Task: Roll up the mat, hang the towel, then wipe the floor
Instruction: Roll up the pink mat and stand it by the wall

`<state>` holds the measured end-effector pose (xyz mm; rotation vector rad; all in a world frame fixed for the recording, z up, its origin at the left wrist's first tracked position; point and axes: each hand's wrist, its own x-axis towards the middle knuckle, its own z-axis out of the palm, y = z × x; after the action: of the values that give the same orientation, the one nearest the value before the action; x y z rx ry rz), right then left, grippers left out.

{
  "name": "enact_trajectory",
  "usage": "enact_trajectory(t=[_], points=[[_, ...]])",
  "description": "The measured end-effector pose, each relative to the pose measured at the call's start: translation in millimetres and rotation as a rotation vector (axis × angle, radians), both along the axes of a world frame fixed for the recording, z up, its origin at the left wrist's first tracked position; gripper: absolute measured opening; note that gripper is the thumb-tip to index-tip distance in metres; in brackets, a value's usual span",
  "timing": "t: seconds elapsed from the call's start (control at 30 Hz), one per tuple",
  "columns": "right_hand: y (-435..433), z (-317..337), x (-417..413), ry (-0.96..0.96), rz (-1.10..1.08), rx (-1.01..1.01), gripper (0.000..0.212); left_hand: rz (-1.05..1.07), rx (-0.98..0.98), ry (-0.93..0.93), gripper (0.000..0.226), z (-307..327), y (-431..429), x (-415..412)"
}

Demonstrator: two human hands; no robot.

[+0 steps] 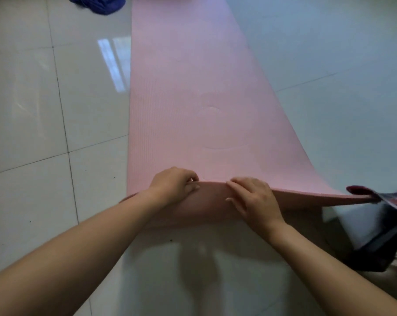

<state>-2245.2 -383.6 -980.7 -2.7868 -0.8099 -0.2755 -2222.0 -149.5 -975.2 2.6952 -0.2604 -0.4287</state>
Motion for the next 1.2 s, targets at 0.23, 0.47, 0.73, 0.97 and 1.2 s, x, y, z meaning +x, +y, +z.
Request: enact_trajectory(t=[0.23, 0.47, 0.73, 0.97, 1.2], points=[[9, 19, 24, 0.285, 0.0, -0.337, 0.079, -0.02, 0.018, 0.004, 0.026, 14, 1, 37], [-30, 52, 44, 0.427, 0.196, -0.453, 0.092, 0.036, 0.108, 0.073, 0.028, 43, -4, 74], [-38, 7, 81, 0.559, 0.137, -0.305, 0.094, 0.117, 0.21, 0.1, 0.027, 36, -27, 94], [-35, -31, 107, 0.635, 0.269, -0.254, 0.08, 0.076, 0.123, -0.013, 0.037, -17, -54, 57], [-44, -20, 136, 0.653, 0.177, -0.062, 0.064, 0.042, 0.142, -0.007, 0.065, -32, -56, 50]])
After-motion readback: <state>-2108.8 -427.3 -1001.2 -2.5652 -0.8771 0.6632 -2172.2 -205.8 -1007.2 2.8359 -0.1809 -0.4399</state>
